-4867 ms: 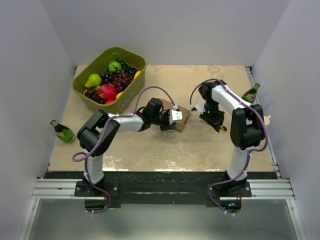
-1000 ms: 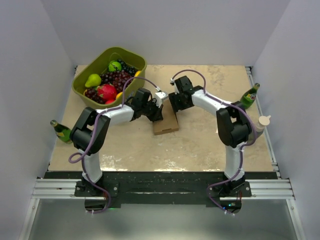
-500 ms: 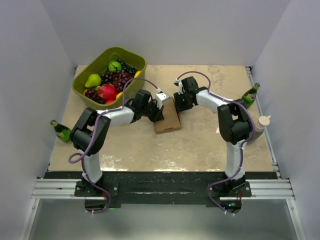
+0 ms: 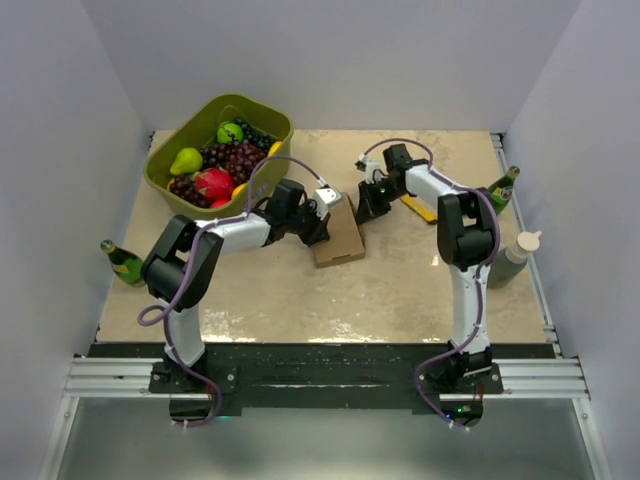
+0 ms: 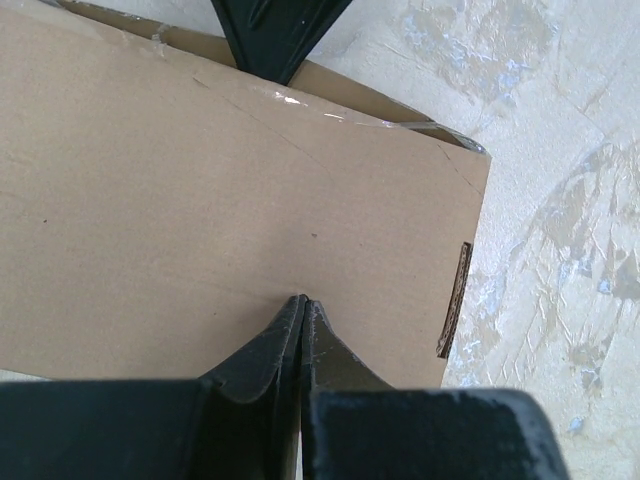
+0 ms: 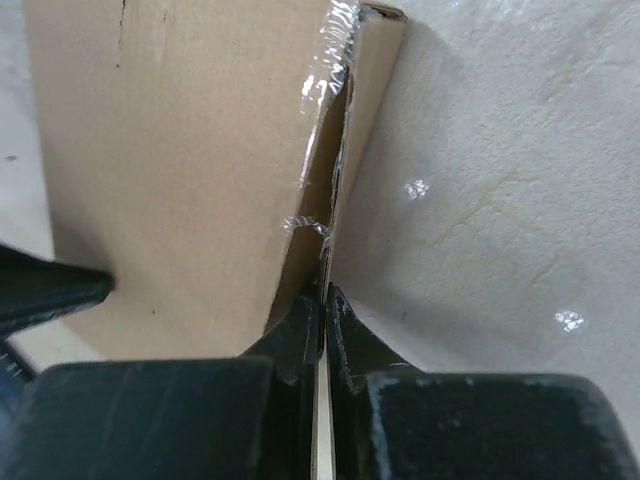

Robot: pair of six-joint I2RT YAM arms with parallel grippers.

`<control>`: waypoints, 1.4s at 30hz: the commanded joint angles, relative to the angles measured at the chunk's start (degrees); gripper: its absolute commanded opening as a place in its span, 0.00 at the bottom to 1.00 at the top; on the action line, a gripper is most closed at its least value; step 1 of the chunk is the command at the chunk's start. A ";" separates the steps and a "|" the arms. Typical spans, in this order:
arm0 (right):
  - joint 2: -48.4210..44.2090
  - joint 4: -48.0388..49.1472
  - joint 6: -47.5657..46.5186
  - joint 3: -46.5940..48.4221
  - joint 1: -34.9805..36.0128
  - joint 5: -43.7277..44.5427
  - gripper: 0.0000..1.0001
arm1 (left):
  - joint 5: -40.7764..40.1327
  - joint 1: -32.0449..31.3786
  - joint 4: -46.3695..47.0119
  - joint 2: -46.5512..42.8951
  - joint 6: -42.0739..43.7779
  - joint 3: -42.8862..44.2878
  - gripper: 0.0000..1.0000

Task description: Unpack the express box

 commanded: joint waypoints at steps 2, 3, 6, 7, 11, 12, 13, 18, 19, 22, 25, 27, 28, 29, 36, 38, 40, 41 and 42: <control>9.10 -14.42 -12.24 -0.13 -9.52 -5.61 0.00 | -4.17 0.09 -7.64 3.94 2.17 -0.11 0.06; 9.46 -14.95 -13.21 0.39 -10.06 -7.30 0.00 | -4.17 0.09 -7.81 4.12 2.08 0.06 0.06; 11.04 -18.01 -17.85 1.10 -11.82 -15.09 0.00 | -4.70 0.09 -8.08 5.00 1.56 0.59 0.07; 11.83 -19.51 -19.27 1.62 -12.08 -16.70 0.00 | -4.96 0.00 -8.08 5.09 1.47 0.77 0.07; 14.91 -24.45 -24.47 2.51 -12.17 -23.39 0.00 | -5.05 -0.26 -8.34 5.62 1.64 1.21 0.08; 14.39 -23.93 -24.38 1.99 -12.26 -25.40 0.00 | -5.14 -0.35 -8.34 5.71 1.73 1.21 0.09; 13.77 -23.05 -23.95 1.37 -12.26 -25.94 0.00 | -5.22 -0.44 -8.52 5.53 1.90 1.21 0.09; 4.22 -17.60 -19.38 -2.41 -12.26 -25.95 0.00 | -5.93 -0.35 -8.96 4.74 3.22 1.56 0.14; 2.27 -16.98 -19.11 -2.76 -12.35 -26.04 0.00 | -5.58 -0.35 -9.13 4.22 4.27 1.82 0.16; -6.34 -12.86 -17.71 -4.78 -12.26 -25.08 0.00 | -4.53 -0.17 -9.92 3.60 5.24 3.48 0.36; -11.54 -10.39 -12.88 -4.26 -12.35 -20.16 0.00 | -2.07 0.35 -11.07 1.41 4.20 6.38 0.50; -12.16 -11.34 -8.68 -1.89 -12.26 -18.48 0.00 | -1.10 0.79 -10.89 -0.26 2.62 8.32 0.59; -12.42 -11.35 -7.17 -1.10 -12.17 -18.48 0.00 | -1.01 0.79 -10.54 -2.10 1.39 10.07 0.66; -12.77 -11.00 -5.33 -0.31 -12.08 -18.30 0.00 | -1.27 0.79 -9.93 -3.07 -0.01 10.69 0.77; -17.43 -4.68 7.84 -1.00 -9.19 -8.30 0.00 | 0.57 0.01 -4.04 -4.14 -14.87 17.02 0.99; -18.66 -4.84 8.92 -1.53 -7.78 -2.68 0.00 | 0.66 -0.52 -1.58 -3.52 -17.51 18.43 0.99; -19.37 -4.67 9.98 -2.32 -6.90 -0.47 0.00 | -0.65 -1.84 -1.14 -3.00 -18.22 19.66 1.00; -19.72 -4.58 10.59 -2.93 -6.72 -0.72 0.00 | -1.26 -2.28 -1.05 -2.82 -18.40 20.01 1.00; -20.07 -4.41 11.56 -3.11 -6.46 -0.81 0.00 | -2.40 -3.07 -1.14 -2.65 -18.66 20.28 1.00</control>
